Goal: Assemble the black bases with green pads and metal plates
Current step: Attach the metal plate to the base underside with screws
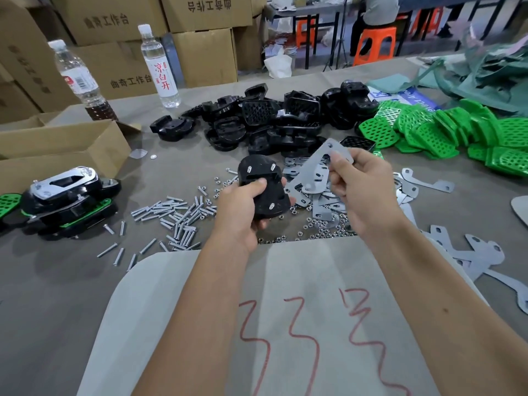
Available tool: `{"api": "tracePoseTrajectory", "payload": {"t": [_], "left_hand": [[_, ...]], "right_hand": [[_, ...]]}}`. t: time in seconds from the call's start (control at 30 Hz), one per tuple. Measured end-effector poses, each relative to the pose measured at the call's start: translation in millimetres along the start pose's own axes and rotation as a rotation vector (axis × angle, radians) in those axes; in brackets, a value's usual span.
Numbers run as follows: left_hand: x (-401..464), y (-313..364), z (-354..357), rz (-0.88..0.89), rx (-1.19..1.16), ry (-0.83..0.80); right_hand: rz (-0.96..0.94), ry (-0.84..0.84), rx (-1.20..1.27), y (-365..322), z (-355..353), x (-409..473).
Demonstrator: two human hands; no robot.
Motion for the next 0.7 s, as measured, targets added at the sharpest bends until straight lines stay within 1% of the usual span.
{"api": "tracePoseTrajectory", "payload": {"t": [0.1,0.2,0.3,0.43,0.5,0.6,0.7], "left_hand": [[0,-1,2,0.006,0.041,-0.005],[-1,-1,3,0.012,0.042,0.002],[-1,0,1,0.021,0.034,0.015],[-1,0,-2,0.018,0.039,0.046],[-3,0,-2,0.02,0.024,0.052],[-3,0,-2,0.023,0.03,0.058],[0,0,-6,0.025,0.076,0.087]], "right_hand": [[0.074,-0.067,0.17,6,10,-3],[0.053,-0.111,0.137,1,18,-6],[0.033,-0.11,0.059,-2,19,-8],[-0.039,-0.152,-0.204,-4,16,-8],[-0.119,-0.193,-0.353,-8,18,-9],[-0.262,-0.298,-0.649,-16,25,-12],[-0.371,-0.381,-0.893,-23,36,-16]]}}
Point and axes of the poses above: each hand's wrist, its own x-axis towards the middle knuckle, its own z-axis out of the palm, y = z × x, the point moved 10 cm from there along x, towards the middle knuckle, and after that the axes turned 10 degrees about -z, right-handed, at the moved point
